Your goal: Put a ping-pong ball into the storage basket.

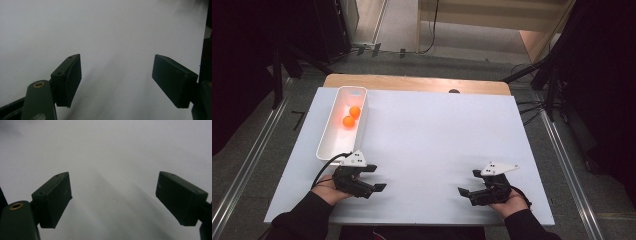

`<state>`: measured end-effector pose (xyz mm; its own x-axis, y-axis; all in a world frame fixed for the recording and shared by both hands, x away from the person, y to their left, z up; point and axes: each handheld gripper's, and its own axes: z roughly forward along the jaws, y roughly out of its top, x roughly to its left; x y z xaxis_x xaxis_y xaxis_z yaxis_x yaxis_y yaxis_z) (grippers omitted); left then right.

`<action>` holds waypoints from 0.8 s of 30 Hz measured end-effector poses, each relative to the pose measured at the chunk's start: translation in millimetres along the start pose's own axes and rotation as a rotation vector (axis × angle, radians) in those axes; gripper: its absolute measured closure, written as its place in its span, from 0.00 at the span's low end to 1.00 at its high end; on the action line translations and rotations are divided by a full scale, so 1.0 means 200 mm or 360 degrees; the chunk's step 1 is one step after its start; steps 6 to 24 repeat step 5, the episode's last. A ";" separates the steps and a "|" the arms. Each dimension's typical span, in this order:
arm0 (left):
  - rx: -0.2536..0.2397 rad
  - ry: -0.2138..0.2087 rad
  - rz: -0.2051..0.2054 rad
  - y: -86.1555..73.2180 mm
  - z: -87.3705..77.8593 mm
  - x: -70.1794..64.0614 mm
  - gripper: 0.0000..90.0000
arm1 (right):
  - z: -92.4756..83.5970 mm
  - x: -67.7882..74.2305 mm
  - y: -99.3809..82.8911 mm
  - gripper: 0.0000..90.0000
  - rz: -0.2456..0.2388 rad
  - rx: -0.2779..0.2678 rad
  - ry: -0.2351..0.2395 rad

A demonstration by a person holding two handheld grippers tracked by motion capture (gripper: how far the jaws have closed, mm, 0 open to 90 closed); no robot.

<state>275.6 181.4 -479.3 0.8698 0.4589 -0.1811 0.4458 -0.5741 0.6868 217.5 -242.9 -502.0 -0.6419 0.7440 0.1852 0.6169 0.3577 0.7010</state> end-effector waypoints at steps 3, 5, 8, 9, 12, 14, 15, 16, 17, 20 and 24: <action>-0.0001 0.0003 0.0002 0.00 0.00 0.00 0.27 | 0.00 0.00 0.00 0.13 -0.0005 0.0000 0.0000; 0.0004 0.0007 0.0000 0.00 0.00 0.01 0.27 | 0.00 0.00 0.00 0.13 0.0000 0.0002 0.0002; 0.0004 0.0007 0.0000 0.00 0.00 0.01 0.27 | 0.00 0.00 0.00 0.13 0.0000 0.0002 0.0002; 0.0004 0.0007 0.0000 0.00 0.00 0.01 0.27 | 0.00 0.00 0.00 0.13 0.0000 0.0002 0.0002; 0.0004 0.0007 0.0000 0.00 0.00 0.01 0.27 | 0.00 0.00 0.00 0.13 0.0000 0.0002 0.0002; 0.0004 0.0007 0.0000 0.00 0.00 0.01 0.27 | 0.00 0.00 0.00 0.13 0.0000 0.0002 0.0002; 0.0004 0.0007 0.0000 0.00 0.00 0.01 0.27 | 0.00 0.00 0.00 0.13 0.0000 0.0002 0.0002; 0.0004 0.0007 0.0000 0.00 0.00 0.01 0.27 | 0.00 0.00 0.00 0.13 0.0000 0.0002 0.0002; 0.0004 0.0007 0.0000 0.00 0.00 0.01 0.27 | 0.00 0.00 0.00 0.13 0.0000 0.0002 0.0002; 0.0004 0.0007 0.0000 0.00 0.00 0.01 0.27 | 0.00 0.00 0.00 0.13 0.0000 0.0002 0.0002; 0.0004 0.0007 0.0000 0.00 0.00 0.01 0.27 | 0.00 0.00 0.00 0.13 0.0000 0.0002 0.0002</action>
